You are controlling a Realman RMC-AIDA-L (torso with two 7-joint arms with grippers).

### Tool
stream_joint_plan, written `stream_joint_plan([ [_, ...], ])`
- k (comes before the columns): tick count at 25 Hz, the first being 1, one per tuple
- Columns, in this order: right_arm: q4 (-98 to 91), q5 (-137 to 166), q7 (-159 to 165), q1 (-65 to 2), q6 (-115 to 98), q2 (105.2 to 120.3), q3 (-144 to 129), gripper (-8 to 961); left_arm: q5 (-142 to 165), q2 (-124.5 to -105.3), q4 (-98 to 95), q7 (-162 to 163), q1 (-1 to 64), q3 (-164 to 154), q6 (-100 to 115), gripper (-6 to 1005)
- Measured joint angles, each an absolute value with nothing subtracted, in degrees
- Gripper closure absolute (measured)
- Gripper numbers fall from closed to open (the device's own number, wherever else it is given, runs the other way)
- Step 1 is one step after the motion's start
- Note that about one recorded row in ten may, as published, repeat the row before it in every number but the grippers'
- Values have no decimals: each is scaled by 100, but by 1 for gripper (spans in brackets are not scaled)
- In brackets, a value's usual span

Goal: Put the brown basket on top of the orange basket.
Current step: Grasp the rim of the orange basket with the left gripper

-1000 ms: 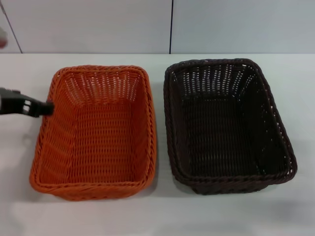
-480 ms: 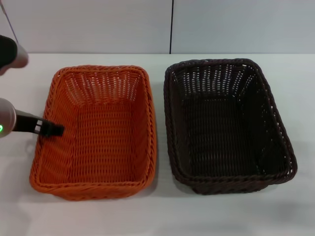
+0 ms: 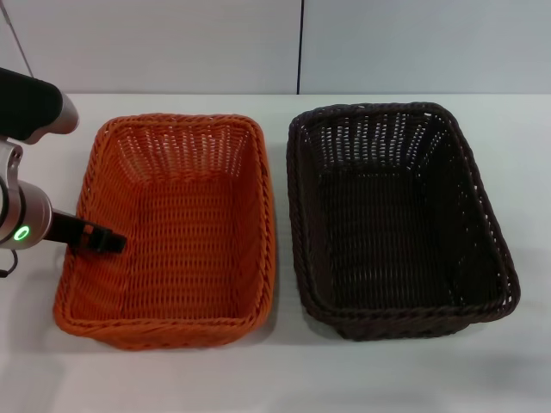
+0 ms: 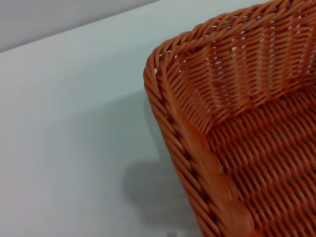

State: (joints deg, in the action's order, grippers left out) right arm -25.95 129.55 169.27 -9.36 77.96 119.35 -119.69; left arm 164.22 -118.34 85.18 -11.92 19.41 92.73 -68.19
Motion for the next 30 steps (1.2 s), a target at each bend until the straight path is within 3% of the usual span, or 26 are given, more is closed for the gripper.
stream_joint_plan([
  [6,-2582,12955,16927,-931,7797,11935,-11971,304,16399,-11810,8584,-1249,1964,9265,-6836,277],
  [16,-2584,12955,16927,-916,7804,11935,-11971,304,16519,-11798,8883,-1397,1929,9194,-6976,678],
  [30,-2598,12955,16927,-895,7837,11935,-11950,305,16514,-11793,9605,-2409,1879,9337,-7428,723],
])
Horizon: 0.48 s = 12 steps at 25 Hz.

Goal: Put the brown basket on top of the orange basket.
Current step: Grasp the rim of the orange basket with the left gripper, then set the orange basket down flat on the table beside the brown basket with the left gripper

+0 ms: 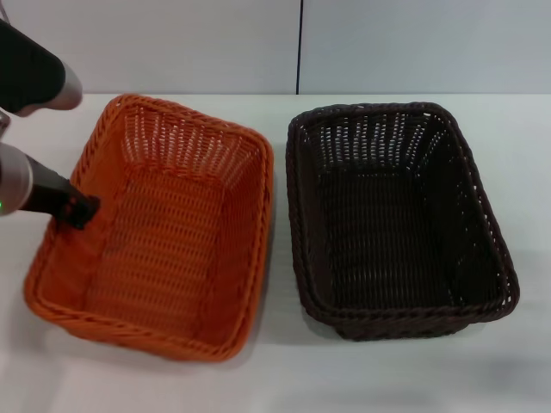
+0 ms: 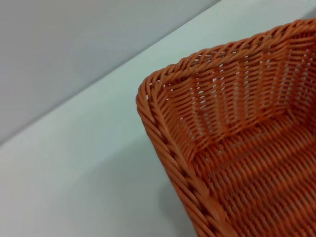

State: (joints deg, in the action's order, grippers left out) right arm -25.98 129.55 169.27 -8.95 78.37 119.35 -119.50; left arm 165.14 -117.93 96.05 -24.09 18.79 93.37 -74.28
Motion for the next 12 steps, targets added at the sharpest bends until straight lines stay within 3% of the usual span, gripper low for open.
stream_joint_plan([
  [12,-2620,12955,16927,-864,7922,11938,-11978,305,15150,-11785,10407,-4876,2134,10645,-8495,782],
])
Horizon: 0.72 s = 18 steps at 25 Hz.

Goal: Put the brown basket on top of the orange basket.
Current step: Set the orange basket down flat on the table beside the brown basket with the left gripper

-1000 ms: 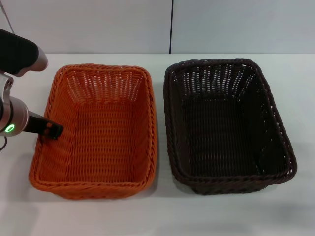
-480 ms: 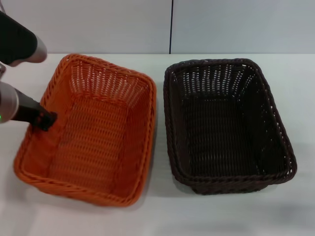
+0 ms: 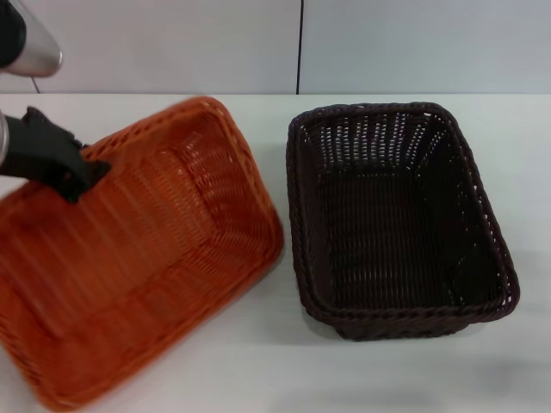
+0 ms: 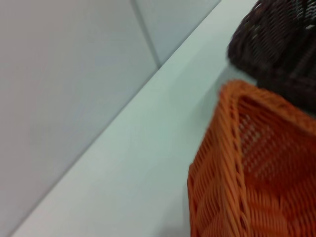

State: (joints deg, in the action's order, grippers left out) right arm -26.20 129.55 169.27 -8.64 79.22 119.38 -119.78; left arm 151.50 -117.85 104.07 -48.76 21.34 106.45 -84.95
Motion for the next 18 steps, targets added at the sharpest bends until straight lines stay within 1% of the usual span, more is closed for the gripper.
stream_joint_plan([
  [5,-2628,12966,16927,-848,7949,11947,-11980,305,14842,-11785,10437,-5489,2499,11246,-9000,832],
  [7,-2628,12969,16927,-837,7968,11951,-11979,305,14510,-11768,10439,-5899,2703,11603,-9384,827],
  [18,-2628,12965,16928,-818,8043,11962,-12048,306,14099,-11731,9914,-7072,3174,11932,-9996,800],
])
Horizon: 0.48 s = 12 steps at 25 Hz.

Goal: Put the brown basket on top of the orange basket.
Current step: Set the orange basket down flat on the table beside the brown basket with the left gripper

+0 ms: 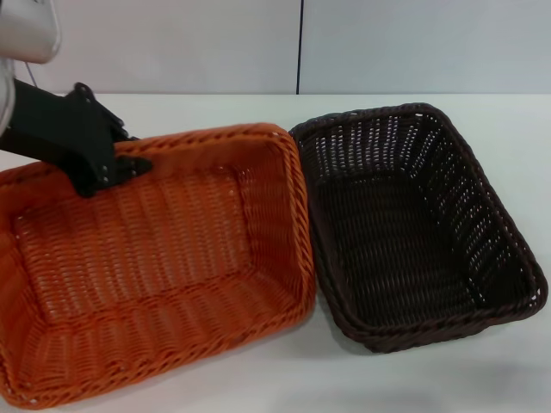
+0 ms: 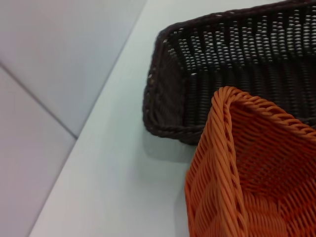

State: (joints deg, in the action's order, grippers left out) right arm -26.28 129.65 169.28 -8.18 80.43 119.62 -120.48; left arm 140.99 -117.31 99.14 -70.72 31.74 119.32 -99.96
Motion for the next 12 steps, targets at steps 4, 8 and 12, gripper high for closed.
stream_joint_plan([
  [4,-2634,12964,16928,-817,8051,11958,-12050,306,14129,-11712,9349,-7393,3421,11992,-9851,790],
  [8,-2631,12960,16927,-829,8055,11955,-12054,306,14134,-11698,8718,-7908,3620,12017,-9610,780],
  [12,-2623,12958,16928,-834,8053,11953,-12059,306,14225,-11677,8027,-8087,3899,12027,-9298,769],
])
